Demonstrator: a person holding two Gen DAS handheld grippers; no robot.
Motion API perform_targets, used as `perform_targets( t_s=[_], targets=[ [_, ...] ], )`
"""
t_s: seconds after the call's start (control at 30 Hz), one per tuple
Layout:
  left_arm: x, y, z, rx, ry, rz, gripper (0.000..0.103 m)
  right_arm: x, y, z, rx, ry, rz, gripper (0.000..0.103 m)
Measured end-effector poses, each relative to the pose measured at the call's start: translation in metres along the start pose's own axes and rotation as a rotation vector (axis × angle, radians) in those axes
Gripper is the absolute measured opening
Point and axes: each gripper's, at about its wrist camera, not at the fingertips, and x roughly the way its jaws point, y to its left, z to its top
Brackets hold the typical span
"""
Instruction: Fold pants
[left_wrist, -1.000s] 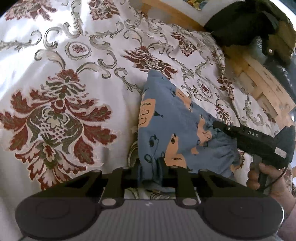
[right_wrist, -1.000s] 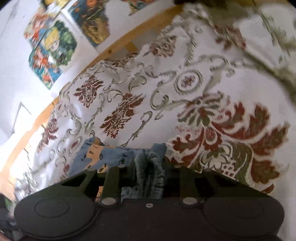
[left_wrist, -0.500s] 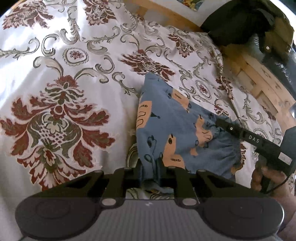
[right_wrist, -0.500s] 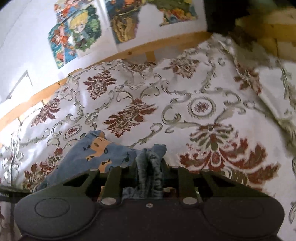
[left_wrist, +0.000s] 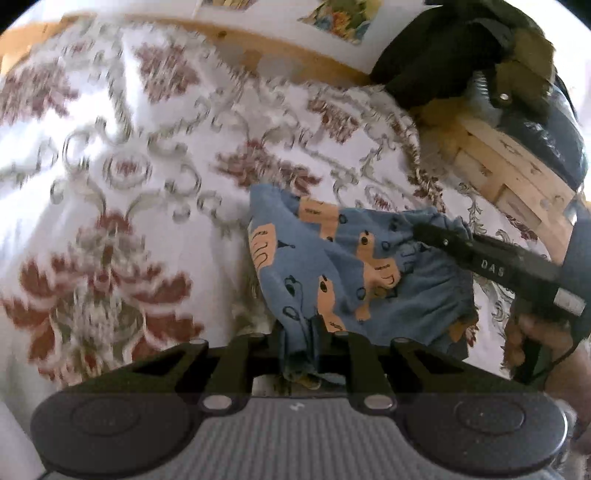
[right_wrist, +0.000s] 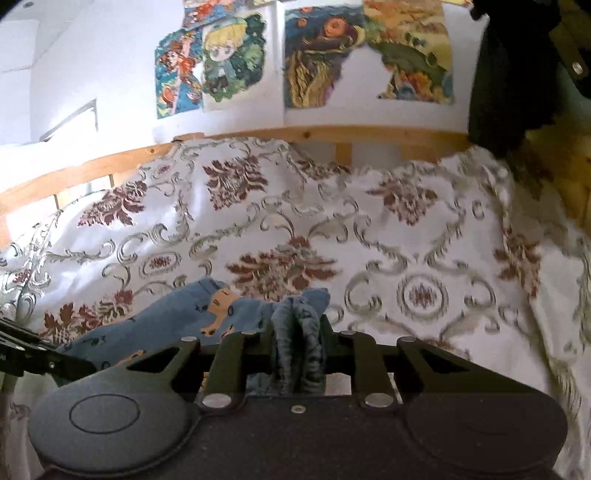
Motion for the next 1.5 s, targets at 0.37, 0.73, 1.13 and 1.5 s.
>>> perform_targets(
  t_s=[0.37, 0.73, 1.13, 1.5],
  targets=[
    [0.018, 0.028, 0.062, -0.035, -0.204, 0.060, 0.014, 0.076, -0.007, 0.088, -0.164, -0.021, 0.070, 0.020],
    [0.069, 0.100, 0.037, -0.244, -0.085, 0.074, 0.015, 0.163, -0.013, 0.045, -0.126, 0.153, 0.071, 0.020],
    [0.069, 0.100, 0.037, -0.246, -0.078, 0.085, 0.016, 0.163, -0.018, 0.039, -0.069, 0.147, 0.082, 0.021],
    [0.062, 0.091, 0.046, -0.205, -0.041, 0.128, 0.036, 0.144, -0.019, 0.050, -0.011, 0.112, 0.061, 0.049]
  ],
)
